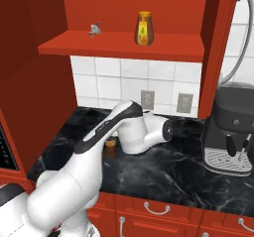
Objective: Pick the cinnamon and honey bottle from the cabinet and place them next to the mug.
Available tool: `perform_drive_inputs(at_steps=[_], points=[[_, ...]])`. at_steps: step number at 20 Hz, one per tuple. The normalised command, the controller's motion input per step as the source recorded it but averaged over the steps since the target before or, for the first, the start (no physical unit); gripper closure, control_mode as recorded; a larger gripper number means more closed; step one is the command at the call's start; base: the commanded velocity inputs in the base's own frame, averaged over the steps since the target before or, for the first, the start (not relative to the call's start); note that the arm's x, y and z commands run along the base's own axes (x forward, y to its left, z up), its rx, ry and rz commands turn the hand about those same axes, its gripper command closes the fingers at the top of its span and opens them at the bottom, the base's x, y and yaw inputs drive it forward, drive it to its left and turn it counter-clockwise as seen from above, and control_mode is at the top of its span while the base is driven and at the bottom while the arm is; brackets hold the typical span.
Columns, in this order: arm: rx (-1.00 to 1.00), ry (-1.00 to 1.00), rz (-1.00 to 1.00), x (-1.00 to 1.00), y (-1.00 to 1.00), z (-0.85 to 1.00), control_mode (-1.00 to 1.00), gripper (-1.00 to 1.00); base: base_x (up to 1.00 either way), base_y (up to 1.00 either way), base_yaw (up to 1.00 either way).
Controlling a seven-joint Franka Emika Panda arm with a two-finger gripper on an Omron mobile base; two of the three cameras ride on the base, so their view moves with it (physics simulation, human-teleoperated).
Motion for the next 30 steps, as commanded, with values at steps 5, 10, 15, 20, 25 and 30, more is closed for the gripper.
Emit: perform_drive_inputs(at_steps=[5,10,15,20,25,30], points=[[0.04,0.25,-0.56,-0.24,0.0,0.57,-1.0,-1.0,0.0,0.0,0.0],[0.0,0.25,-0.47,-0.11,-0.06,0.69,-1.0,-1.0,0.0,0.0,0.0],[0.0,0.07,-0.18,-0.17,-0.03,0.87,-1.0,-1.0,0.0,0.0,0.0],[0.0,-0.17,0.0,-0.45,0.0,0.94,-1.0,-1.0,0.0,0.0,0.0],[0.0,-0.12,0.0,-0.42,-0.05,0.79,-1.0,-1.0,0.0,0.0,0.0],[0.0,-0.01,0.0,-0.5,-0.06,0.63,-1.0,-1.0,0.0,0.0,0.0]])
